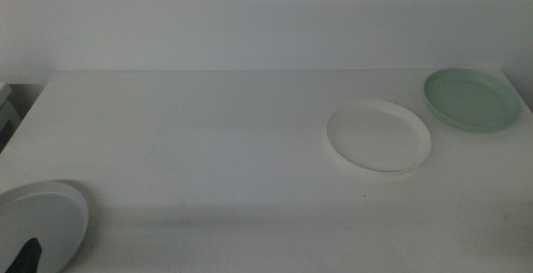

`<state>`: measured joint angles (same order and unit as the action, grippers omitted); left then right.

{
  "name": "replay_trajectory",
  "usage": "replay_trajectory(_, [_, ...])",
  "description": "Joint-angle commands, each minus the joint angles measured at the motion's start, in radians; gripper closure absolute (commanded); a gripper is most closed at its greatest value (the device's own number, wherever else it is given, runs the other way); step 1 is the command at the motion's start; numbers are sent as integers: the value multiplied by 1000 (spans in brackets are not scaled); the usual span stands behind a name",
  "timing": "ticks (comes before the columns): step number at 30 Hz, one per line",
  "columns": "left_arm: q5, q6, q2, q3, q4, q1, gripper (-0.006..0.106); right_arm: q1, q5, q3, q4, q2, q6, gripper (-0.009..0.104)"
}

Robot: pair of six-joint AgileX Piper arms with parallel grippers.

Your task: Stack the three bowls on top of each other.

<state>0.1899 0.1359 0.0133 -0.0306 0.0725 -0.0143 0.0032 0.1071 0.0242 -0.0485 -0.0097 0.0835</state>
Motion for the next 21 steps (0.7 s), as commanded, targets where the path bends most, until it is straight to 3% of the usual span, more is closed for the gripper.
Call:
replay_trajectory(1, [-84,-13,14,-4,4,0,10,3,-77,-63,-10,-15,-2,25])
replay_trajectory(15, [-84,-13,14,-4,4,0,10,3,-5,-391,-11,388,-10,25])
replay_trajectory(21, [-84,-13,14,-4,4,0,10,3,115,-607,38,642,27,25])
